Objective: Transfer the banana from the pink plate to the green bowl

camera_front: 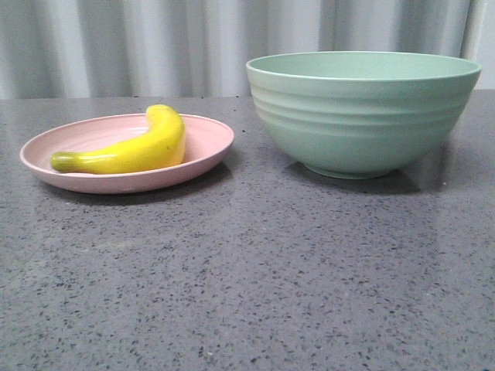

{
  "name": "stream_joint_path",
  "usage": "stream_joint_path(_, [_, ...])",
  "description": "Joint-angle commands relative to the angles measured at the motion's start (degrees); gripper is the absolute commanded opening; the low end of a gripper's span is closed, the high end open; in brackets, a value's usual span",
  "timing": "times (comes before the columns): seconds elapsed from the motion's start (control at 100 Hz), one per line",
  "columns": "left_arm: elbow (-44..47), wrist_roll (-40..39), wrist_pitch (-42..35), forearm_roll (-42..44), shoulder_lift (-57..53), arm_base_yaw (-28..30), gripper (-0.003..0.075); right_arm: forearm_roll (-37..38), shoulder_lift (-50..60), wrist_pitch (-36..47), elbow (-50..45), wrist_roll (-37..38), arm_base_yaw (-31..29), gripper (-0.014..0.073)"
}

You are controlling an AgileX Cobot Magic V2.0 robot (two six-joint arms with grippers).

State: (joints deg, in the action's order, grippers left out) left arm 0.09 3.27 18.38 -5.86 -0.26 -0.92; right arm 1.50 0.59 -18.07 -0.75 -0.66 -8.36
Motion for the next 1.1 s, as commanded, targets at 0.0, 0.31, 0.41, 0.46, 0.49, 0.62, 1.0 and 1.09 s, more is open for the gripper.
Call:
stream_joint_path(0.0, [1.4, -0.1, -2.1, -0.1, -1.9, 0.1, -0.0019, -0.1, 1.1, 1.3, -1.5, -0.5, 0.2, -0.0074])
stream_joint_path(0.31, [1.4, -0.1, -2.1, -0.1, -1.9, 0.1, -0.0019, -0.1, 1.1, 1.3, -1.5, -0.5, 0.2, -0.0074])
stream_joint_path(0.41, [1.4, -0.1, -2.1, -0.1, -1.9, 0.1, -0.0019, -0.1, 1.1, 1.3, -1.5, -0.5, 0.2, -0.0074])
stream_joint_path(0.46, [1.4, -0.1, -2.1, -0.1, -1.9, 0.1, -0.0019, -0.1, 1.1, 1.3, -1.5, -0.5, 0.2, -0.0074])
stream_joint_path(0.49, [1.4, -0.1, -2.1, -0.1, -1.9, 0.1, -0.0019, -0.1, 1.1, 1.3, -1.5, -0.5, 0.2, -0.0074])
stream_joint_path(0.62, [1.4, -0.1, -2.1, -0.1, -1.9, 0.1, -0.0019, -0.1, 1.1, 1.3, -1.5, -0.5, 0.2, -0.0074])
stream_joint_path(1.0, [1.4, -0.1, -3.3, 2.6, -1.9, 0.1, -0.0019, -0.1, 1.1, 1.4, -1.5, -0.5, 0.2, -0.0074])
stream_joint_path(1.09, [1.4, -0.1, -4.2, 2.6, -1.9, 0.1, -0.0019, -0.1, 1.1, 1.4, -1.5, -0.5, 0.2, -0.0074])
